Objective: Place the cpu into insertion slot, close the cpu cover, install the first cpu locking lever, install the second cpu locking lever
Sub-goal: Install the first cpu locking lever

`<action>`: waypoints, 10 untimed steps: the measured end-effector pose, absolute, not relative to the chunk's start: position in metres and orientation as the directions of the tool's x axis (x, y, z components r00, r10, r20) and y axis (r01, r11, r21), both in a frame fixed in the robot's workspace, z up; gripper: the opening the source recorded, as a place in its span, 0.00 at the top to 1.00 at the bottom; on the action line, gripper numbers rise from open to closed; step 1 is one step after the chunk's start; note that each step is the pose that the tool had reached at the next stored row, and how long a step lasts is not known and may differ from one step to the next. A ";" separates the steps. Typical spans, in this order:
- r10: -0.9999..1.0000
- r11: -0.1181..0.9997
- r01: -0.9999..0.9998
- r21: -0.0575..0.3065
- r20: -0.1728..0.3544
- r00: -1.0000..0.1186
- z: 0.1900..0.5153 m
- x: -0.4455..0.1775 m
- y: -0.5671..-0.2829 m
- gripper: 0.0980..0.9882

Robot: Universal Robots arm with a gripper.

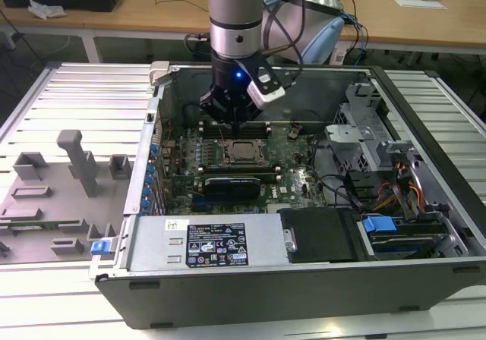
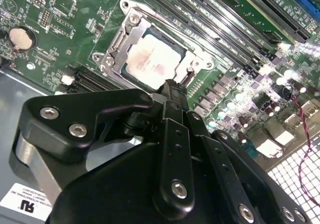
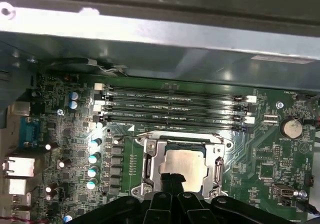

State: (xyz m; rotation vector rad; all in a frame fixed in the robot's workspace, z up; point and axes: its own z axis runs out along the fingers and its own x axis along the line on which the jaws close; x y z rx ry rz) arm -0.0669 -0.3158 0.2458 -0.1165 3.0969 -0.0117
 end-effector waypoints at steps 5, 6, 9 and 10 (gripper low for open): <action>-0.075 0.997 -0.075 -0.009 -0.042 -0.996 0.246 -0.077 -0.314 0.99; -0.075 0.997 -0.075 -0.009 -0.042 -0.996 0.246 -0.078 -0.314 0.99; -0.075 0.997 -0.075 -0.009 -0.042 -0.996 0.246 -0.080 -0.313 0.99; -0.075 0.997 -0.075 -0.009 -0.042 -0.996 0.246 -0.080 -0.313 0.99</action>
